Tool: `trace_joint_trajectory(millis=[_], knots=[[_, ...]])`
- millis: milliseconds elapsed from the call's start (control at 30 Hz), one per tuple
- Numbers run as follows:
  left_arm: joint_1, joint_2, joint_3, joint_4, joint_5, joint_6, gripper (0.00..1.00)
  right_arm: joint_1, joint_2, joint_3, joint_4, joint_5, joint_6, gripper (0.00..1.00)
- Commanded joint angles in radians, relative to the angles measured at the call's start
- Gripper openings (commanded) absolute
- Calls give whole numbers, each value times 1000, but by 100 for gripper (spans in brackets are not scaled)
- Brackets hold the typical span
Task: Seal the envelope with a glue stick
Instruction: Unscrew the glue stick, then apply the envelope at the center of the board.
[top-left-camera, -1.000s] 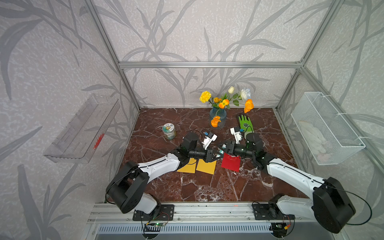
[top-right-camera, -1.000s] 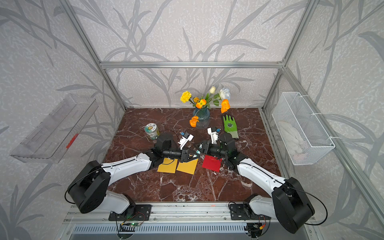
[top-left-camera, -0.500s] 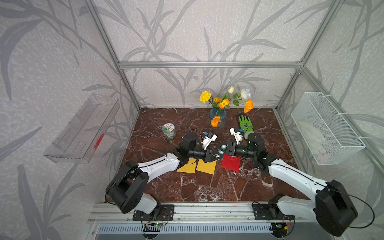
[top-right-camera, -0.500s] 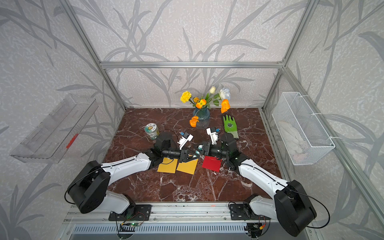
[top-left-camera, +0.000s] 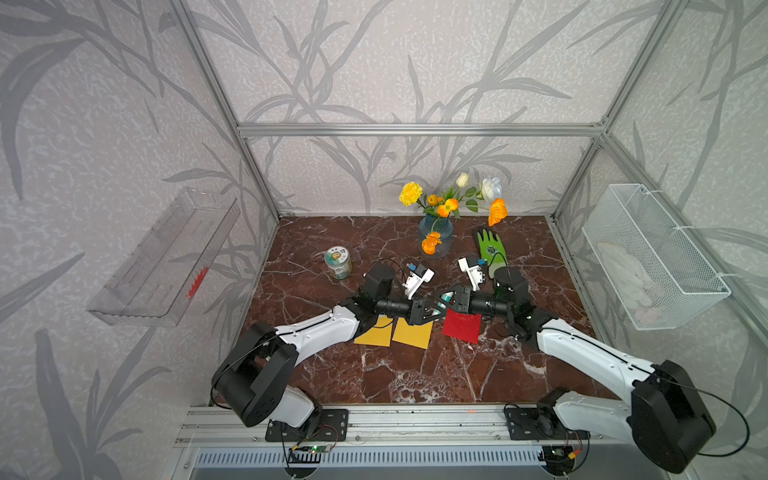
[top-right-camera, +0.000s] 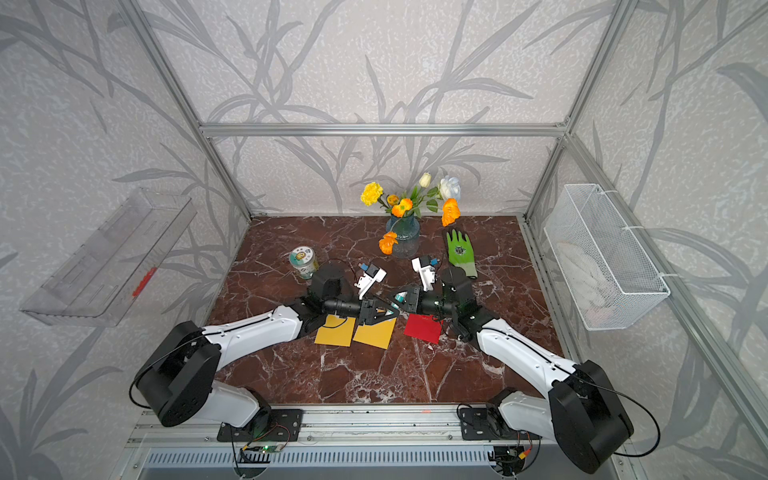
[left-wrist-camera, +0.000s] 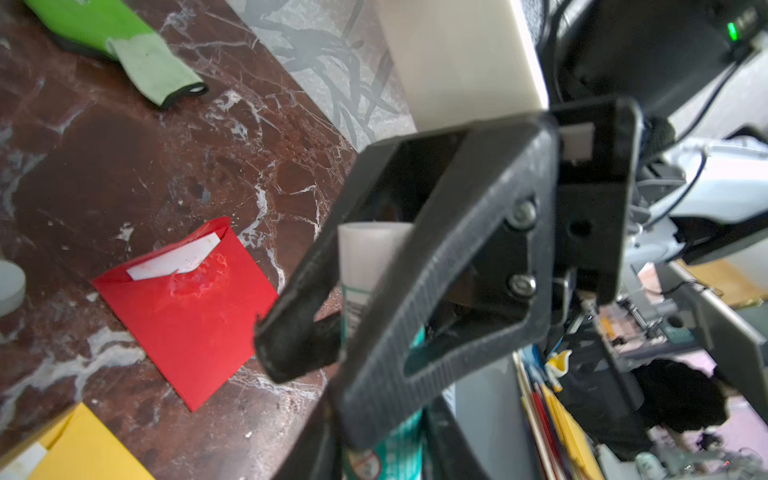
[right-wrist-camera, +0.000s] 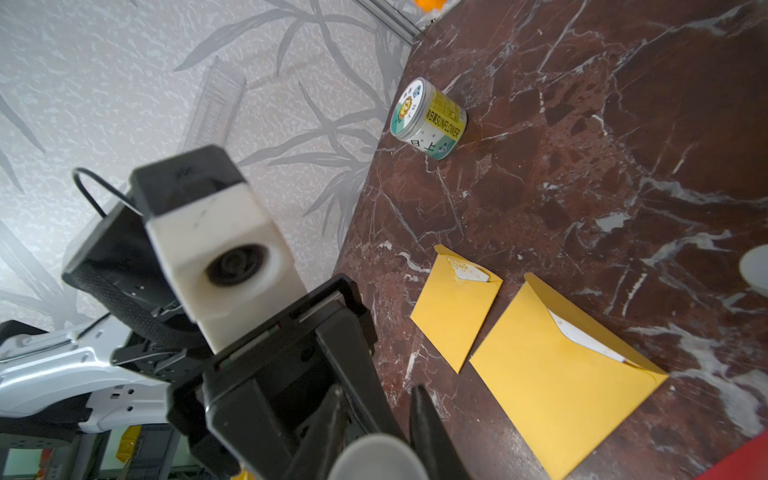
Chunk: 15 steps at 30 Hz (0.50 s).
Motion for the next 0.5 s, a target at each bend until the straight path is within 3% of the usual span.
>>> trace_joint_trajectory(millis=[0,67,267,367,467], knots=[[26,-22,12,-30,-59,16,49,8,-44,35,-134,106,-54,0],[38,-39,11,-48,-118,7,56,9,-69,29,-195,239,-52,0],[48,-90,31,-186,-292,-6,64,68,-143,-43,-265,670,-20,0],[47,-90,22,-189,-293,-31,62,150,-135,-59,-280,899,-42,0],[48,-48,17,-152,-246,-62,46,212,-87,-56,-300,1070,-41,0]])
